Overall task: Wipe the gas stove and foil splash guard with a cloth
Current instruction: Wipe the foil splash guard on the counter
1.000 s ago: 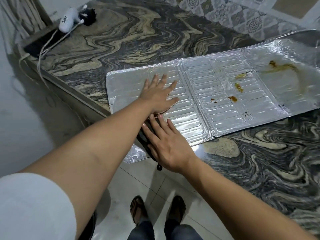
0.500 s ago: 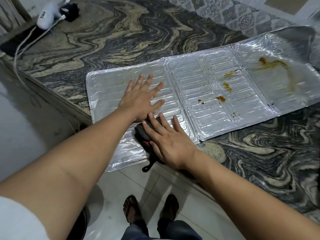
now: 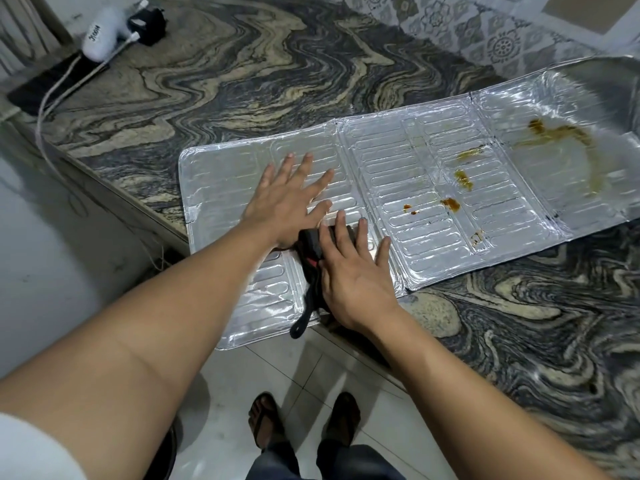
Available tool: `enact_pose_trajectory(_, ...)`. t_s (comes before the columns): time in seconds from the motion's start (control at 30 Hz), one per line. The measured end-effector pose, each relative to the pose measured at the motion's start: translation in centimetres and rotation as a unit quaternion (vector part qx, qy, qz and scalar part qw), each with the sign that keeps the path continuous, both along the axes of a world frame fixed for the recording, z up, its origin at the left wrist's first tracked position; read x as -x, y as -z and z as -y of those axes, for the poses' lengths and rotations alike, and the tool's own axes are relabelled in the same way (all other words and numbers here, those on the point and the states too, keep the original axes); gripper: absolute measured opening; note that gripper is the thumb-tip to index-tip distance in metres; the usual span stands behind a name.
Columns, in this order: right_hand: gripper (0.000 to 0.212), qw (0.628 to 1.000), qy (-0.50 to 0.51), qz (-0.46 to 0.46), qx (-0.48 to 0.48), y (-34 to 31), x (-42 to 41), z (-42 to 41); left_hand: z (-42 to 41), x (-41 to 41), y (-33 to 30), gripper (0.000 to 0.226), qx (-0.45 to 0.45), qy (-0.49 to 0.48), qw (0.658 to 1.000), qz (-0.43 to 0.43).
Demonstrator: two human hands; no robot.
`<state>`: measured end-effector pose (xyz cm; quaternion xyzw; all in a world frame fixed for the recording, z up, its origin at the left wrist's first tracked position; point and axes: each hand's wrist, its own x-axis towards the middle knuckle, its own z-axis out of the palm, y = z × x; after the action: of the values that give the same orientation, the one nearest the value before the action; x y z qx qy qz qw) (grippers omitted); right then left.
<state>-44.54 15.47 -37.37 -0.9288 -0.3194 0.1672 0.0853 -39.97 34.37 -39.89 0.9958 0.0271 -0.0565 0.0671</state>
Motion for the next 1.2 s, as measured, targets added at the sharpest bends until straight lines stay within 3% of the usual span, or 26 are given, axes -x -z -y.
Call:
enact_pose_trajectory(0.2, 0.060, 0.999, 0.023, 0.003, 0.023, -0.2, -3.0, 1.5, 0.2, 0.1, 0.0, 0.065, 0.000, -0.003, 1.000, 0.003)
enact_pose_trajectory(0.4, 0.073, 0.997, 0.010, 0.045, 0.067, -1.2, -6.7, 3.9, 0.2, 0.2, -0.1, 0.076, -0.003, 0.000, 1.000, 0.000)
enact_pose_trajectory(0.57, 0.075, 0.997, -0.048, 0.063, 0.008, -0.8, -7.3, 4.8, 0.3, -0.1, -0.1, 0.082, -0.007, -0.011, 1.000, 0.003)
enact_pose_trajectory(0.7, 0.064, 0.995, -0.060, 0.075, -0.004, -0.3, -7.4, 5.2, 1.0, 0.0, -0.2, 0.079, -0.009, -0.037, 0.999, 0.012)
enact_pose_trajectory(0.9, 0.060, 0.994, -0.060, 0.090, -0.016, 0.3, -7.8, 5.4, 2.9, 0.2, -2.1, 0.072, -0.151, -0.017, 0.988, 0.020)
enact_pose_trajectory(1.07, 0.058, 0.993, -0.064, 0.094, -0.015, 0.3, -7.8, 5.6, 4.4, 0.4, -2.1, 0.068, -0.065, -0.099, 0.992, -0.032)
enact_pose_trajectory(1.2, 0.060, 0.993, -0.062, 0.093, -0.022, 0.7, -8.2, 5.7, 6.6, -0.5, -1.3, 0.061, 0.044, -0.145, 0.988, 0.004)
